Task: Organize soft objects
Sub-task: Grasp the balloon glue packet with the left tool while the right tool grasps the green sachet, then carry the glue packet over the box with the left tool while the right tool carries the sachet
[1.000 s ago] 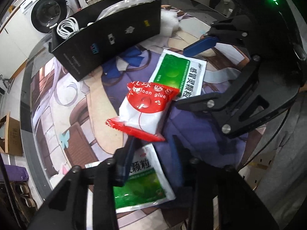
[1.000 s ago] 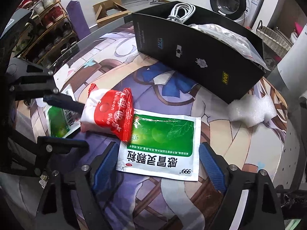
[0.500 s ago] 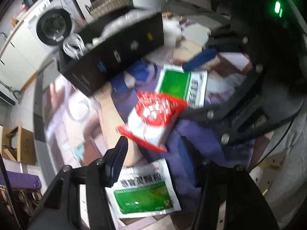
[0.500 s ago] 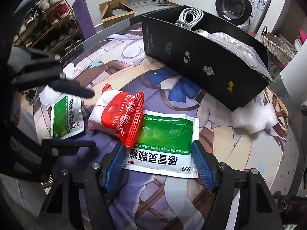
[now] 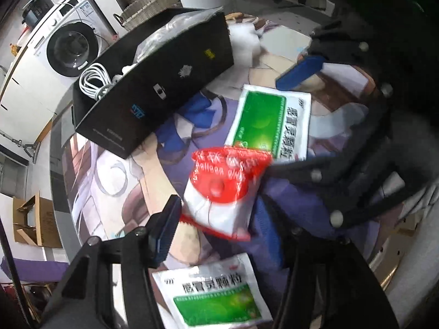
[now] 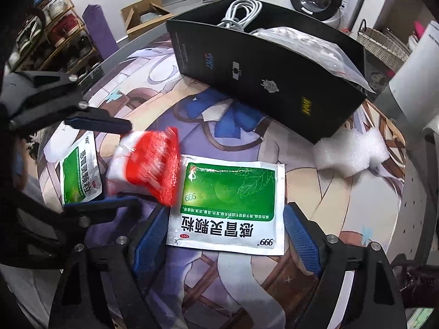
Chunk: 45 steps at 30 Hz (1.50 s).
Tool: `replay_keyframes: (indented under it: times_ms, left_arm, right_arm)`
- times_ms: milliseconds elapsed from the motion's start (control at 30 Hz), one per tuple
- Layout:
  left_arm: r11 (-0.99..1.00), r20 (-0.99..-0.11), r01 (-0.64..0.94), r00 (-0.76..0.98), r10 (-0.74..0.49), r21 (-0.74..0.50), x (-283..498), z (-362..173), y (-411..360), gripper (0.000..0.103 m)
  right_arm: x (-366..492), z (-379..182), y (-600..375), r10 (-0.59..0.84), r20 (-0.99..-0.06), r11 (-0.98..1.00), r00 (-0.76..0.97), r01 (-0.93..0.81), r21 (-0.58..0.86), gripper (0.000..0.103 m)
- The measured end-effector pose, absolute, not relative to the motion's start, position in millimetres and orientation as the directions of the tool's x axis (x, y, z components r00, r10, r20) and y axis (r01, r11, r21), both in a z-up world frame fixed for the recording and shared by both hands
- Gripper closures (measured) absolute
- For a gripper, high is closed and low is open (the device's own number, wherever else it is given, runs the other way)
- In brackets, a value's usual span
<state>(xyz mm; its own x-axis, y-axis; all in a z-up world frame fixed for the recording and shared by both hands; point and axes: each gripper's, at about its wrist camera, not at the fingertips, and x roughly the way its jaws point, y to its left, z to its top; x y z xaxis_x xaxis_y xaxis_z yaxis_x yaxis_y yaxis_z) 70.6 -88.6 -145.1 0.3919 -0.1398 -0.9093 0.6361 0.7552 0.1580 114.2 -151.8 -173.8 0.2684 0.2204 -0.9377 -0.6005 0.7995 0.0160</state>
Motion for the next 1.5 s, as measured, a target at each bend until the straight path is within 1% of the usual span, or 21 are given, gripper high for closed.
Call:
replay_keyframes:
  times_ms: [33,67,167,300,367,433,567,700,767,900,967,1067,1233,1300,1367,1400,1433,1500]
  left_arm:
    - [0.755,-0.912,0.638,0.383,-0.146,0.148,72,-146,-88,0.048]
    - [0.757,-0.914,0.64,0.373,-0.161,0.128,73,-146,-88,0.054]
    - [0.78,-0.921,0.62,0.346,-0.181,0.08,78,-145,-84,0.059]
    - [0.807,-0.918,0.585,0.358,-0.171,0.078,80,-145,-80,0.06]
    - [0.822,-0.914,0.562,0.377,-0.152,0.096,79,-144,-78,0.061]
    - [0.839,-0.907,0.536,0.394,-0.15,0.094,78,-139,-74,0.061]
    - [0.883,-0.889,0.462,0.433,-0.145,0.081,83,-131,-62,0.061]
    - [0.906,-0.88,0.419,0.449,-0.154,0.056,89,-124,-52,0.061]
    - [0.912,-0.875,0.408,0.457,-0.158,0.048,90,-121,-48,0.061]
    - [0.92,-0.863,0.388,0.48,-0.159,0.047,86,-113,-44,0.061]
    - [0.926,-0.851,0.376,0.5,-0.162,0.045,82,-107,-41,0.061]
    - [0.929,-0.808,0.366,0.563,-0.177,0.052,78,-91,-40,0.061]
    - [0.943,-0.716,0.333,0.663,-0.216,0.024,69,-61,-31,0.061]
    - [0.942,-0.674,0.335,0.698,-0.242,0.009,66,-49,-28,0.061]
    - [0.952,-0.632,0.307,0.741,-0.229,0.014,63,-37,-24,0.061]
    - [0.957,-0.612,0.289,0.759,-0.222,0.011,63,-32,-22,0.061]
    - [0.962,-0.591,0.272,0.777,-0.218,0.003,61,-26,-20,0.061]
    - [0.97,-0.54,0.244,0.815,-0.211,-0.01,58,-15,-15,0.061]
  right_arm:
    - [113,-173,-152,0.22,-0.937,0.801,0.271,-0.598,0.016,0.019]
    - [114,-172,-153,0.221,-0.937,0.806,0.27,-0.591,0.02,0.021]
    - [108,-170,-156,0.227,-0.933,0.809,0.278,-0.587,0.022,0.026]
    - [105,-168,-158,0.233,-0.928,0.812,0.29,-0.583,0.022,0.03]
    - [105,-166,-160,0.231,-0.929,0.812,0.288,-0.583,0.021,0.036]
    - [106,-165,-164,0.234,-0.931,0.816,0.281,-0.577,0.031,0.039]
    - [108,-164,-171,0.238,-0.928,0.821,0.288,-0.569,0.034,0.043]
    - [105,-161,-173,0.238,-0.923,0.828,0.303,-0.56,0.03,0.046]
    - [104,-158,-175,0.249,-0.92,0.831,0.302,-0.555,0.043,0.051]
    - [103,-153,-170,0.268,-0.914,0.825,0.305,-0.562,0.055,0.056]
    - [101,-150,-169,0.276,-0.909,0.823,0.313,-0.566,0.055,0.061]
    - [99,-136,-168,0.303,-0.885,0.824,0.353,-0.564,0.057,0.064]
    - [90,-102,-172,0.345,-0.819,0.828,0.459,-0.559,0.036,0.066]
    - [80,-84,-172,0.383,-0.75,0.828,0.54,-0.56,0.019,0.066]
    - [72,-69,-172,0.387,-0.69,0.838,0.612,-0.545,-0.013,0.066]
    - [66,-57,-175,0.407,-0.637,0.846,0.655,-0.533,-0.008,0.066]
    - [67,-50,-174,0.416,-0.611,0.85,0.674,-0.527,-0.003,0.066]
    - [59,-32,-178,0.426,-0.522,0.865,0.739,-0.502,-0.005,0.066]
